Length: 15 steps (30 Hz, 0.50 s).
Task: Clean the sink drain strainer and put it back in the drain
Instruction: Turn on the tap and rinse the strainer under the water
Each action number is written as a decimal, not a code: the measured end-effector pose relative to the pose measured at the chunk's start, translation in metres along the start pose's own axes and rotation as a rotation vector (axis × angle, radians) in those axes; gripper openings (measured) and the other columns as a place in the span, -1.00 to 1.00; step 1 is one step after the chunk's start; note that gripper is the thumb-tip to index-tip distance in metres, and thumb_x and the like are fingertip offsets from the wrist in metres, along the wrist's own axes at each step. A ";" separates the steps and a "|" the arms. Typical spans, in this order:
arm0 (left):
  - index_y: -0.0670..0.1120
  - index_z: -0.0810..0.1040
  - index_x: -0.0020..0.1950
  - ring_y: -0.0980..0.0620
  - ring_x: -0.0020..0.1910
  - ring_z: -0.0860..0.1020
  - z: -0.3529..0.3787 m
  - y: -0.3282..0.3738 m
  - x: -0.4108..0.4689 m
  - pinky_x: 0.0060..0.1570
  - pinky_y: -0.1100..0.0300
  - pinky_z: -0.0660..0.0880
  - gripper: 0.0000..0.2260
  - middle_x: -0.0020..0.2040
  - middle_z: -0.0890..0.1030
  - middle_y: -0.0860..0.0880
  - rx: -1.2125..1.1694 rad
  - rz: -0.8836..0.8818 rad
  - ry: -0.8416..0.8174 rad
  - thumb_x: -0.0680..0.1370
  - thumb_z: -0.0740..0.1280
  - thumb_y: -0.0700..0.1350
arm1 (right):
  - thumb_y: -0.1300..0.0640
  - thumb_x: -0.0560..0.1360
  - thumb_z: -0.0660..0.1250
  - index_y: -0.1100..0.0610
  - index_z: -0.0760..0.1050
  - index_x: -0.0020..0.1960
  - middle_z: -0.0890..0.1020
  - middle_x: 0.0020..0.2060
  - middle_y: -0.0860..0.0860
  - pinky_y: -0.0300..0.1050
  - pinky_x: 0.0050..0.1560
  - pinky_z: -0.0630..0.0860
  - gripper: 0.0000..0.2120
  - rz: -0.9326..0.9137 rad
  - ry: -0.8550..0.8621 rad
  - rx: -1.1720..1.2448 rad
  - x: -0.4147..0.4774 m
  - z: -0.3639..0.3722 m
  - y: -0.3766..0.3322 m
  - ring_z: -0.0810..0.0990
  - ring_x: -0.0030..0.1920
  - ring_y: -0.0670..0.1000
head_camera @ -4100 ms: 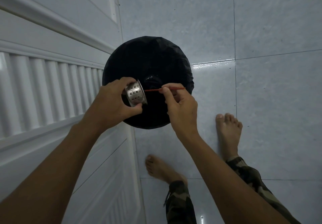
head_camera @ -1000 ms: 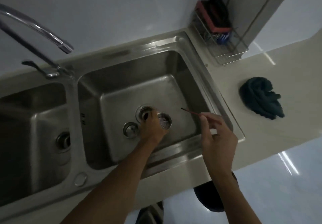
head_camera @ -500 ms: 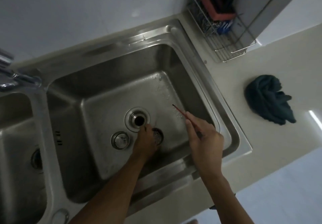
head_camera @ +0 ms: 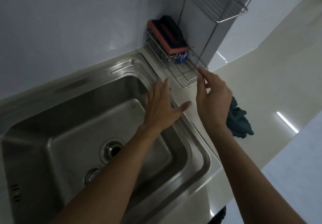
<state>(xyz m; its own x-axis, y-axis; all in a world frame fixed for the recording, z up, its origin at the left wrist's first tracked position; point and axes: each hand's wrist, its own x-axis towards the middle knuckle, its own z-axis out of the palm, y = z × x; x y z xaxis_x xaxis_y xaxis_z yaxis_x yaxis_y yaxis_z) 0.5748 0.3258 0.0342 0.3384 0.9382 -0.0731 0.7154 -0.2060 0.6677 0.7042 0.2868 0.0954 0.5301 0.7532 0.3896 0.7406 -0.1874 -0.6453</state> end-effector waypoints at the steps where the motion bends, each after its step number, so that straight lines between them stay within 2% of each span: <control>1: 0.07 -0.12 0.68 -0.10 0.68 -0.13 0.005 0.007 0.006 0.57 -0.25 -0.02 0.02 0.70 -0.13 -0.05 0.054 0.009 -0.003 0.43 0.22 0.55 | 0.00 0.71 0.23 -0.07 0.57 0.39 0.70 0.18 -0.11 -0.19 -0.01 0.50 -0.70 -0.018 -0.015 -0.074 0.009 0.007 0.005 0.63 0.00 -0.02; 3: 0.06 -0.11 0.69 -0.12 0.68 -0.14 0.014 0.014 0.013 0.57 -0.22 -0.03 0.04 0.70 -0.14 -0.07 0.132 0.003 0.001 0.41 0.24 0.55 | 0.00 0.72 0.17 -0.05 0.56 0.41 0.69 0.22 -0.07 -0.16 -0.06 0.45 -0.68 -0.047 -0.071 -0.207 0.019 0.022 0.015 0.60 0.08 0.07; 6: 0.02 -0.08 0.69 -0.13 0.68 -0.12 0.026 0.009 0.010 0.57 -0.21 0.00 0.06 0.70 -0.11 -0.11 0.188 0.016 0.002 0.40 0.26 0.54 | -0.02 0.73 0.13 0.00 0.54 0.39 0.67 0.26 -0.03 -0.05 -0.16 0.50 -0.67 -0.097 -0.170 -0.317 0.022 0.037 0.026 0.57 0.13 0.15; 9: -0.01 -0.06 0.69 -0.12 0.68 -0.13 0.029 -0.004 0.005 0.57 -0.21 0.01 0.03 0.70 -0.12 -0.11 0.225 0.046 -0.035 0.43 0.22 0.54 | -0.11 0.73 0.10 0.02 0.52 0.40 0.64 0.30 -0.01 0.06 -0.12 0.59 -0.62 -0.109 -0.237 -0.353 0.024 0.042 0.029 0.57 0.21 0.18; 12: -0.04 -0.02 0.69 -0.10 0.68 -0.14 0.026 -0.009 0.004 0.58 -0.19 0.03 0.00 0.70 -0.11 -0.10 0.237 0.074 -0.049 0.46 0.20 0.52 | -0.22 0.70 0.09 0.01 0.47 0.45 0.57 0.38 -0.03 0.05 -0.09 0.58 -0.53 -0.132 -0.299 -0.401 0.025 0.043 0.031 0.53 0.27 0.17; 15: -0.05 -0.03 0.69 -0.09 0.68 -0.15 0.022 -0.006 0.003 0.58 -0.19 0.03 0.00 0.70 -0.12 -0.11 0.229 0.074 -0.071 0.47 0.22 0.50 | -0.26 0.68 0.11 0.03 0.43 0.49 0.52 0.43 -0.02 0.03 -0.08 0.55 -0.47 -0.158 -0.336 -0.424 0.023 0.041 0.030 0.51 0.30 0.17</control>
<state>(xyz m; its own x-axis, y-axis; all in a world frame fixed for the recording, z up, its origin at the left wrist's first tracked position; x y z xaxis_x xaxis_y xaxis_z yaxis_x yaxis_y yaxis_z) 0.5845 0.3235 0.0136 0.4311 0.8980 -0.0880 0.8043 -0.3382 0.4886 0.7218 0.3241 0.0581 0.2896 0.9391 0.1850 0.9383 -0.2404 -0.2485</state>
